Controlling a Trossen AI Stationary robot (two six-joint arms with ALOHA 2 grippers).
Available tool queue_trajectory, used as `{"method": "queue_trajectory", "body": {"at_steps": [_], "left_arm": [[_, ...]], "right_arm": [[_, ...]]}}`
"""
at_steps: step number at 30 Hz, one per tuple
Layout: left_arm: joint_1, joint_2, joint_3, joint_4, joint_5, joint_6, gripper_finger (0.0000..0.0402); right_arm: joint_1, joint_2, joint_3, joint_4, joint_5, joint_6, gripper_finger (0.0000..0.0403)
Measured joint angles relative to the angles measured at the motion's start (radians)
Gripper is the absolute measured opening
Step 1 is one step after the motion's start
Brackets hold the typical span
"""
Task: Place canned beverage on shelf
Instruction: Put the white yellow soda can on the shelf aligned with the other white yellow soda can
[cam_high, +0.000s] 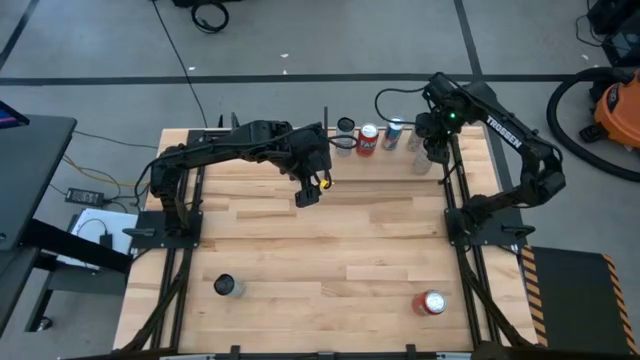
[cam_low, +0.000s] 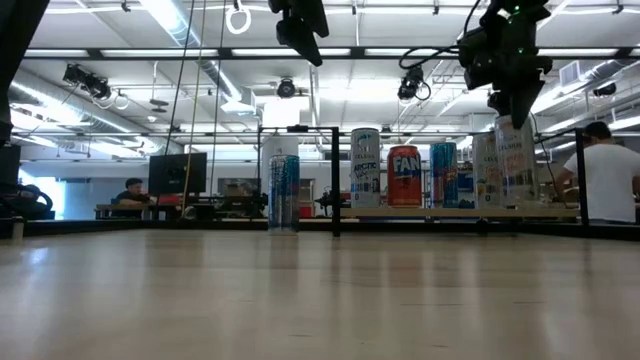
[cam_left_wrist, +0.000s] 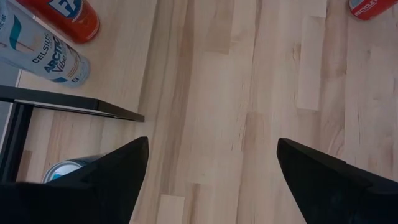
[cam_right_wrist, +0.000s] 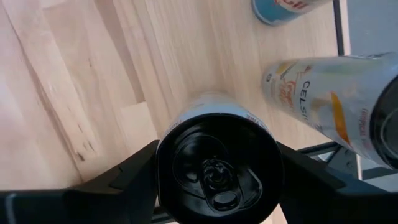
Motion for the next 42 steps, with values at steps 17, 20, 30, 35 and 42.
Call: {"method": "queue_trajectory", "body": {"at_steps": [17,20,30,35,42], "left_arm": [[0.000,0.000,0.000,0.000,0.000,0.000,0.0357],[0.000,0.000,0.000,0.000,0.000,0.000,0.0357],[0.000,0.000,0.000,0.000,0.000,0.001,0.0357],[0.000,0.000,0.000,0.000,0.000,0.001,0.0357],[0.000,0.000,0.000,0.001,0.000,0.000,0.0357]], "right_arm": [[-0.058,0.010,-0.002,0.044,-0.027,0.056,0.0306],[-0.060,0.024,-0.001,0.038,-0.033,0.071,0.0310],[-0.058,0.043,-0.002,0.033,-0.013,0.047,0.0313],[-0.058,-0.014,-0.002,0.081,-0.011,0.069,0.0313],[-0.058,-0.079,-0.002,0.093,-0.037,0.120,0.0313]]}}
